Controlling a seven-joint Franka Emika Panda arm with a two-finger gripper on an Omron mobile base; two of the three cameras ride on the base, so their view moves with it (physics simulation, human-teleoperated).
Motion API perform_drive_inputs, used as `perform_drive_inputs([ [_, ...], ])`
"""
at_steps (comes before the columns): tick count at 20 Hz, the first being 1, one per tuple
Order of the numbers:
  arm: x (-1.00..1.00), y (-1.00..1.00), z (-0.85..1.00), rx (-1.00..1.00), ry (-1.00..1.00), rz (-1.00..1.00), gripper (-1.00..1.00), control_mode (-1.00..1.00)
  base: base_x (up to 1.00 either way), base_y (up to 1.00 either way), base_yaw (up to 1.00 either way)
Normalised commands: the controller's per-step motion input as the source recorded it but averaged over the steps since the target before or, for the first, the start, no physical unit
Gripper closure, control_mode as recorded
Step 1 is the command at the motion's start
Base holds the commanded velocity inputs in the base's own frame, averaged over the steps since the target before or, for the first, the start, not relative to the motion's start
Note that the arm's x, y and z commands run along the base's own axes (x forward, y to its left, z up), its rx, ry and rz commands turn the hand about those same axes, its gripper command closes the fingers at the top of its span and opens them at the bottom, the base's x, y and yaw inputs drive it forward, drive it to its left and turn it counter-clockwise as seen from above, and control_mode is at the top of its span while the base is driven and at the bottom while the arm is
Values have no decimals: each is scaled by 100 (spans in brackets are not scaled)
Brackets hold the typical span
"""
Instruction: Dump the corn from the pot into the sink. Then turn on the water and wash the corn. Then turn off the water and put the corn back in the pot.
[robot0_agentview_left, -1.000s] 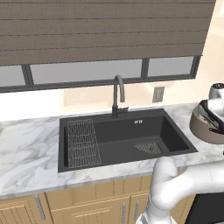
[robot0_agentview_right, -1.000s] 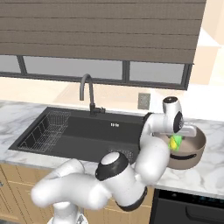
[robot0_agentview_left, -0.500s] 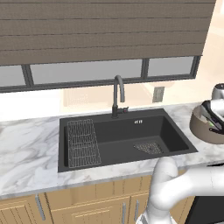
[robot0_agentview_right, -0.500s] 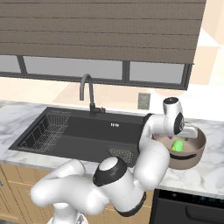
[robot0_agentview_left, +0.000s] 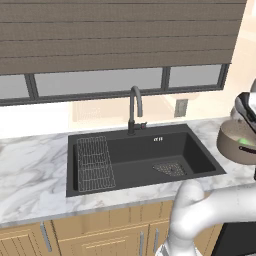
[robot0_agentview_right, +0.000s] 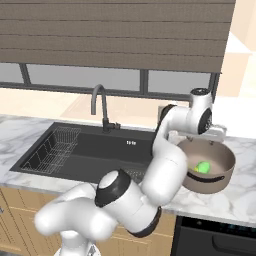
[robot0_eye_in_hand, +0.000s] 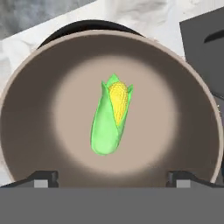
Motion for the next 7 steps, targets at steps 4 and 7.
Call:
perform_drive_inputs([
  [4,-16,100,95,1,0,0,-100,-100,0,0,0],
  [7,-10,100,99,1,0,0,-100,-100,0,0,0],
])
